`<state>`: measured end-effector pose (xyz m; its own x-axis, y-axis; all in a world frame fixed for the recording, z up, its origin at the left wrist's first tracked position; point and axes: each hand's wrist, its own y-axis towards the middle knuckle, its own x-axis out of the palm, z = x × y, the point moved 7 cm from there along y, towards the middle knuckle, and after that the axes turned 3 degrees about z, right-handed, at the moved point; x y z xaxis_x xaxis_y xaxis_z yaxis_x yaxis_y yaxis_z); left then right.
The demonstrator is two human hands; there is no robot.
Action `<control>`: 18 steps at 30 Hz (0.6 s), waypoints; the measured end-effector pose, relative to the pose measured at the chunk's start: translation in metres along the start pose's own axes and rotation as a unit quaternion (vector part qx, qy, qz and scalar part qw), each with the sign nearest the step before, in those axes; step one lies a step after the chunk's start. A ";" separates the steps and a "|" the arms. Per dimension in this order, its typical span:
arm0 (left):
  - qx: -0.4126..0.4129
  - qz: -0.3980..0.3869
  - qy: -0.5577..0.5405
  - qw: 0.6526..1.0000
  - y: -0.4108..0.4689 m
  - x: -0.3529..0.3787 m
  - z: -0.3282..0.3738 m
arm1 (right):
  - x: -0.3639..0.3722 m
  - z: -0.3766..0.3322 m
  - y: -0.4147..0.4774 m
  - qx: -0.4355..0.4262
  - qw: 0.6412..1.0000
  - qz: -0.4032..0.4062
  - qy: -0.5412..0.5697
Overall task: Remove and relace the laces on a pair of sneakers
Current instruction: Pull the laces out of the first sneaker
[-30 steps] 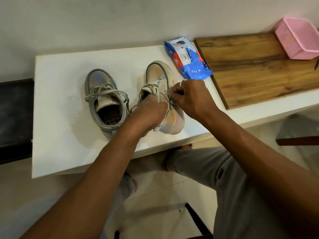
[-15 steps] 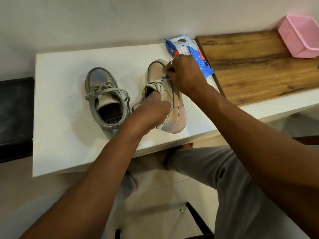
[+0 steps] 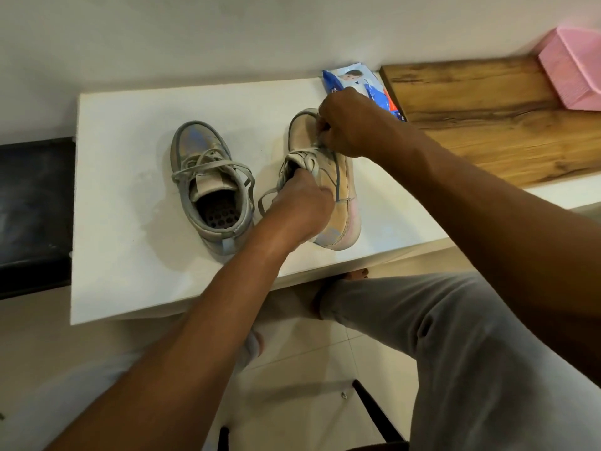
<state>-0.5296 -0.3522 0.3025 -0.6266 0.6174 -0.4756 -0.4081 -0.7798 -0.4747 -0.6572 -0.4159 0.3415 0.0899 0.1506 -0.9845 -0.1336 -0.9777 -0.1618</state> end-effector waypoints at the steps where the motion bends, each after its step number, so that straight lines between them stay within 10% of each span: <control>1: 0.002 0.004 0.005 1.000 -0.001 0.000 0.000 | 0.000 0.000 0.001 0.000 1.000 -0.023 0.003; 6: 0.036 0.021 0.016 0.999 -0.005 -0.002 0.003 | -0.001 0.008 -0.001 0.021 0.995 -0.100 0.023; 12: 0.030 0.011 0.006 0.999 -0.003 0.001 0.004 | 0.004 0.003 -0.003 0.028 0.999 0.039 -0.007; 18: 0.028 0.018 -0.015 0.999 -0.002 0.001 0.003 | -0.003 0.000 -0.009 0.005 0.998 -0.068 -0.012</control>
<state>-0.5315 -0.3501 0.3049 -0.6611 0.5857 -0.4690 -0.4208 -0.8069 -0.4145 -0.6564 -0.4072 0.3457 0.0843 0.2860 -0.9545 -0.1310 -0.9464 -0.2951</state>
